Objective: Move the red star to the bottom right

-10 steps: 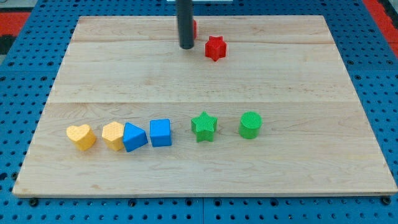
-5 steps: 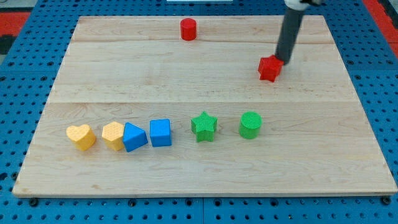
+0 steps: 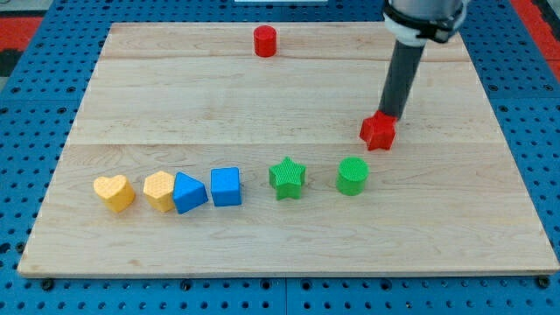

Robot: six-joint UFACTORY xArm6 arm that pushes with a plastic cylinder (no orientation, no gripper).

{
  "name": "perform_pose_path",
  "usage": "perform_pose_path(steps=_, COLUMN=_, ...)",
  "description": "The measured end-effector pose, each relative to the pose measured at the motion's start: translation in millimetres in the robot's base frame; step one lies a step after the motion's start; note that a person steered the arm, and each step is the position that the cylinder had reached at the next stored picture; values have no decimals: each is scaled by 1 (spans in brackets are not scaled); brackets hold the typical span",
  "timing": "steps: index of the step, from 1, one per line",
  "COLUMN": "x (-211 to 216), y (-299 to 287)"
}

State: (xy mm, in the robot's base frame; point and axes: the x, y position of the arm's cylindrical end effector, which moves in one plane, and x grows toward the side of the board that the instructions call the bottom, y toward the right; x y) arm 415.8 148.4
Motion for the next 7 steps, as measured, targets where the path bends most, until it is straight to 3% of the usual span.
perform_pose_path(steps=1, x=26, y=7)
perform_pose_path(steps=2, x=-33, y=5)
perform_pose_path(steps=3, x=-18, y=-33)
perform_pose_path(steps=4, x=26, y=-35)
perform_pose_path(steps=5, x=64, y=-13)
perform_pose_path(steps=6, x=72, y=12)
perform_pose_path(steps=7, x=46, y=54)
